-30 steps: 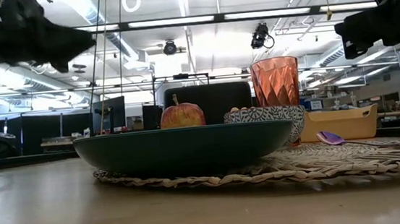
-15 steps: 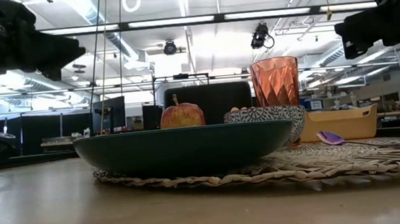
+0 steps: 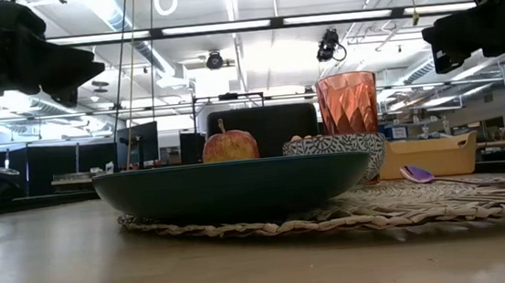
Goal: Arrange a breakfast setting
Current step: Return to Home Position
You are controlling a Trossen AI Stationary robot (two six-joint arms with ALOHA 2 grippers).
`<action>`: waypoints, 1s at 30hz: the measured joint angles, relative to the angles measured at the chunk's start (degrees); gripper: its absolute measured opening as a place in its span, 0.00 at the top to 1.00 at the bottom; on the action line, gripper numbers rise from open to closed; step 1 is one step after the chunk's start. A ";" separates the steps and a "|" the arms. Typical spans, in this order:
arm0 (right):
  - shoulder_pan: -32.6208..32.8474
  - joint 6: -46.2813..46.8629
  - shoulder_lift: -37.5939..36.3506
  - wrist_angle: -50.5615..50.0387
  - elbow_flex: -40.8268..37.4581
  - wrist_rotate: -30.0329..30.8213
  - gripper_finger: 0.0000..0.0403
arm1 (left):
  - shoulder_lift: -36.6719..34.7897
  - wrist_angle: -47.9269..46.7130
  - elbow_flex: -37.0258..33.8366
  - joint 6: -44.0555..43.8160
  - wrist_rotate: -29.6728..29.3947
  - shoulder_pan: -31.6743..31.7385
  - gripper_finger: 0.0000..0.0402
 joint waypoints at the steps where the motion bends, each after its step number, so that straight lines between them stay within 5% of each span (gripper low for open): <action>1: 0.00 0.00 0.00 0.00 0.00 0.00 0.75 | 0.03 -0.25 0.02 -2.31 0.48 0.00 0.64; 5: 0.00 0.00 0.00 0.02 0.00 0.00 0.75 | 0.39 -0.53 -0.02 -1.58 4.57 -0.02 0.64; 30: 0.00 0.00 0.00 0.07 0.00 0.00 0.75 | 0.36 -0.36 -0.07 -0.05 4.68 0.01 0.64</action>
